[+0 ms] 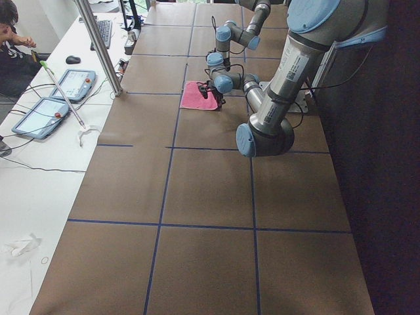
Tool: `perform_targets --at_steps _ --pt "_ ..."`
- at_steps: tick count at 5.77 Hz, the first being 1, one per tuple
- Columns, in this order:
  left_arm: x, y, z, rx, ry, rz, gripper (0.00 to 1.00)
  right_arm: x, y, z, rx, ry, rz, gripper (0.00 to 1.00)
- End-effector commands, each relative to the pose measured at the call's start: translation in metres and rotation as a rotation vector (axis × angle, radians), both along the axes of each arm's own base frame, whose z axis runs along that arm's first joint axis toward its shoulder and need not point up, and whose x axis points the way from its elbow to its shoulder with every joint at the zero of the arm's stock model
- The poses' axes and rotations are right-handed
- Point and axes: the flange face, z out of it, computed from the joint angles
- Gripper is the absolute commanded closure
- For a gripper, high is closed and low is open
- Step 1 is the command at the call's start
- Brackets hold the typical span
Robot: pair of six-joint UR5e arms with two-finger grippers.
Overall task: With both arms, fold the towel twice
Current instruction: 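Close both grippers on the near towel corners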
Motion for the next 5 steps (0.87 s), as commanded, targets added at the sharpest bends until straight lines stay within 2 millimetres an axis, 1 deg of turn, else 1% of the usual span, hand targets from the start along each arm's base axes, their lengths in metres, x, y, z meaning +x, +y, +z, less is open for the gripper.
perform_targets --at_steps 1,4,5 --pt "0.0000 -0.0001 -0.0002 0.000 0.000 0.000 0.99 -0.0010 0.0003 -0.0027 -0.009 -0.004 0.008 0.53" --pt "-0.0007 -0.0011 -0.0003 0.001 0.001 -0.002 0.99 -0.0010 0.0003 -0.0029 -0.017 -0.005 0.015 0.94" --pt "-0.0016 -0.0016 -0.0011 0.001 0.003 -0.003 0.99 -0.0010 0.0005 -0.0029 -0.021 -0.006 0.017 0.97"
